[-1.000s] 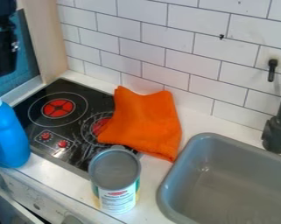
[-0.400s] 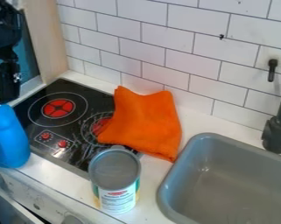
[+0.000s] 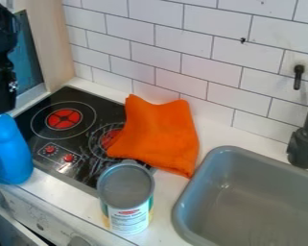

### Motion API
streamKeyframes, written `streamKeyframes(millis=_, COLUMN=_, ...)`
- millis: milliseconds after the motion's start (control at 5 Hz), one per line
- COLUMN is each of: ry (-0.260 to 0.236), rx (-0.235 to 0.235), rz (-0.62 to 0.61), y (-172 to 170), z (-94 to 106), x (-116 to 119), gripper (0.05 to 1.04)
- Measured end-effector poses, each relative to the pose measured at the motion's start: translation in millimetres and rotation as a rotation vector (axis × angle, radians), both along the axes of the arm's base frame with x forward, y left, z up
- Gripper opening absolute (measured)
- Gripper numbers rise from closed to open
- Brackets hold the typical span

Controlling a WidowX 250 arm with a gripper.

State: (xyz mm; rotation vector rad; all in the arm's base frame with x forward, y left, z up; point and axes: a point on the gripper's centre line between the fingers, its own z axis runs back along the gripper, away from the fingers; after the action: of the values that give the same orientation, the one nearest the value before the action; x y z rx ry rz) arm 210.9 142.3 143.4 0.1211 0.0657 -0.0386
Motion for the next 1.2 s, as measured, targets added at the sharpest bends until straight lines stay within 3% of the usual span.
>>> streamKeyframes(millis=200, ry=-0.008, rx=-0.02, rz=0.018, y=2, z=-0.8, x=-2, gripper=0.946)
streamKeyframes(millis=400, ry=-0.016, rx=-0.034, rz=0.012, y=2, z=-3.0, x=-1, gripper=0.647)
streamKeyframes(millis=600, ry=-0.019, rx=-0.105, rz=0.01, y=2, z=-8.0, x=-3, gripper=0.424)
streamKeyframes(millis=1000, ry=-0.031, rx=-0.138, rz=0.026, y=0, z=-1.4, x=5, gripper=0.414)
streamKeyframes(millis=1200, ry=-0.141, rx=-0.141, rz=-0.039, y=-13, z=34.4, x=38, gripper=0.414)
